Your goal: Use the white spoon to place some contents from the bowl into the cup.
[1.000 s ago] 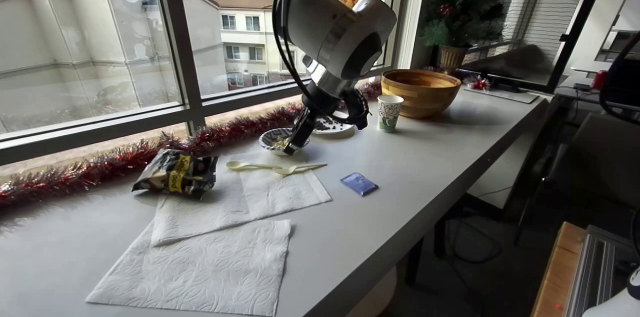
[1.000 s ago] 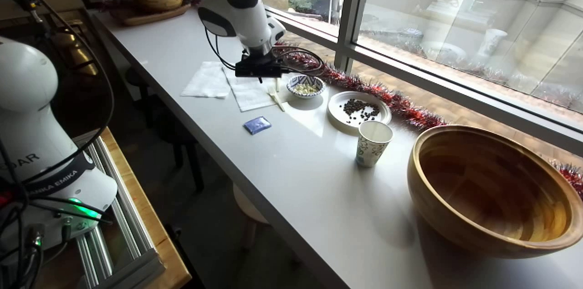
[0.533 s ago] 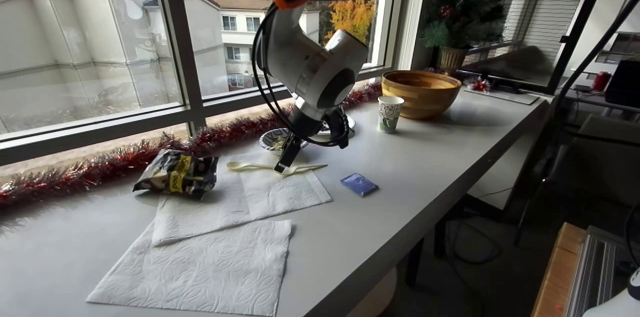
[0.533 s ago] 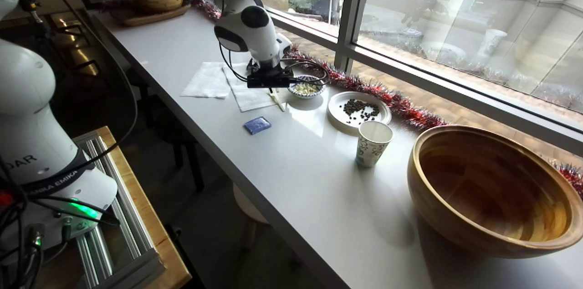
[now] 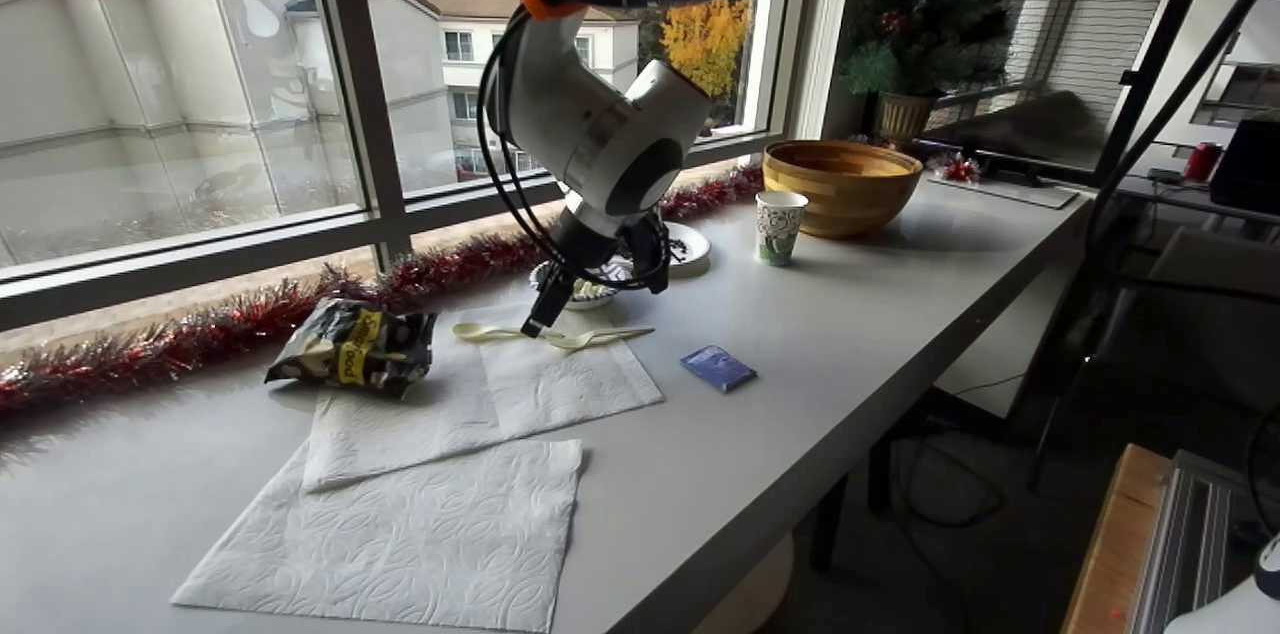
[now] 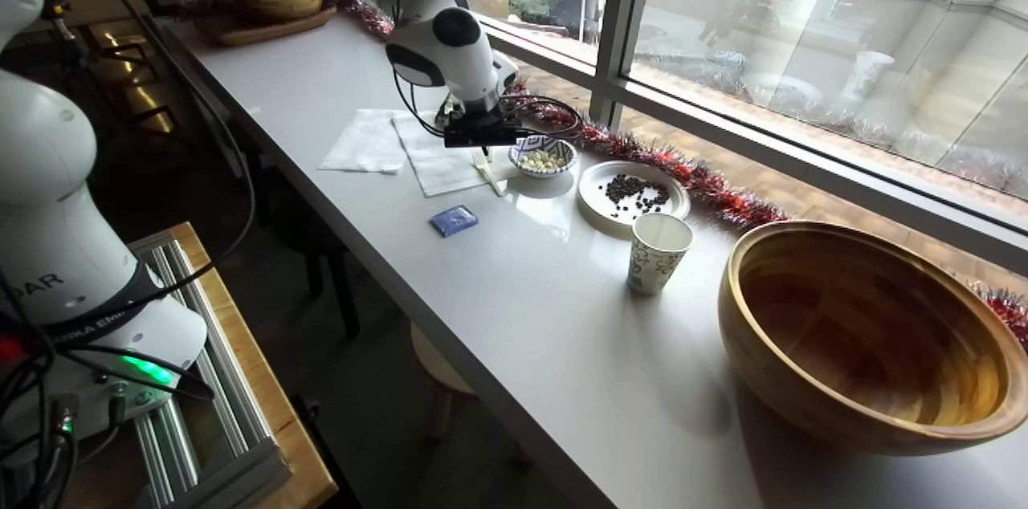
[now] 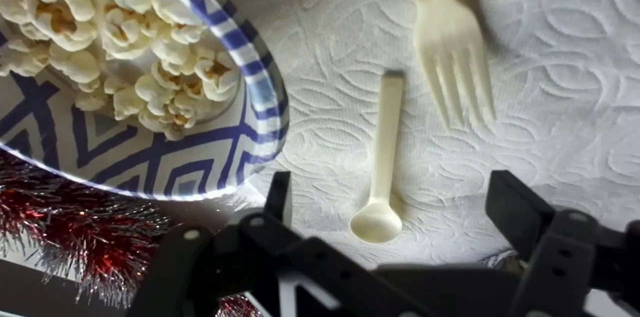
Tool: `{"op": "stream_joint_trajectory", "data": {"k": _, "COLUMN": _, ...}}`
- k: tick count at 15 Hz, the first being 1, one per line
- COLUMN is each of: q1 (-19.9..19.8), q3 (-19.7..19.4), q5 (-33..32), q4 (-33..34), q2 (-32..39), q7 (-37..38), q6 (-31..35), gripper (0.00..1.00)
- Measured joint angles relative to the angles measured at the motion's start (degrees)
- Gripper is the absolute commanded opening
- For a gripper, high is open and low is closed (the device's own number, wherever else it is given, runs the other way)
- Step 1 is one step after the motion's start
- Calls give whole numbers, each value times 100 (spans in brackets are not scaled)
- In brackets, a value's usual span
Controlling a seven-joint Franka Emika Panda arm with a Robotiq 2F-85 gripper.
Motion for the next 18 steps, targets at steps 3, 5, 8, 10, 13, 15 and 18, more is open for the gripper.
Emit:
{"op": "stream_joint_trajectory", "data": {"k": 3, "q1": -117, "q3": 106, "q5": 262, "q4": 190, "q2": 76, "q7": -59, "q6": 0, "gripper": 94}}
{"op": "stream_joint_trajectory", "data": {"k": 5, "q1": -198, "q3": 188, "q5": 467, "q4": 316, "q2": 162, "q7": -78, "q6": 0, "gripper": 81}}
{"op": "stream_joint_trajectory", "data": {"k": 8, "q1": -290, "q3": 297, "q5": 720, "q4": 477, "q2": 315, "q7": -100, "q6": 0, "gripper": 57}}
{"op": "stream_joint_trajectory", "data": {"k": 10, "q1": -332, "q3": 348, "q5": 841, "q4": 547, "q2": 394, "q7": -121, "q6": -9, "gripper": 50}}
{"op": "stream_joint_trajectory", "data": {"k": 13, "q1": -376, "q3": 391, "q5": 909, "q4": 607, "q2": 475, "q7": -170, "q6": -101, "gripper": 42}}
{"op": "stream_joint_trajectory", "data": {"k": 15, "q1": -411, "q3": 418, "q5": 925, "q4": 611, "q2": 484, "q7": -199, "q6": -235, "gripper": 42}}
{"op": "stream_joint_trajectory", "data": {"k": 18, "q1": -970, "q3": 1051, "q5": 876, "q4": 722, "q2": 413, "q7": -369, "q6": -155, "gripper": 21}}
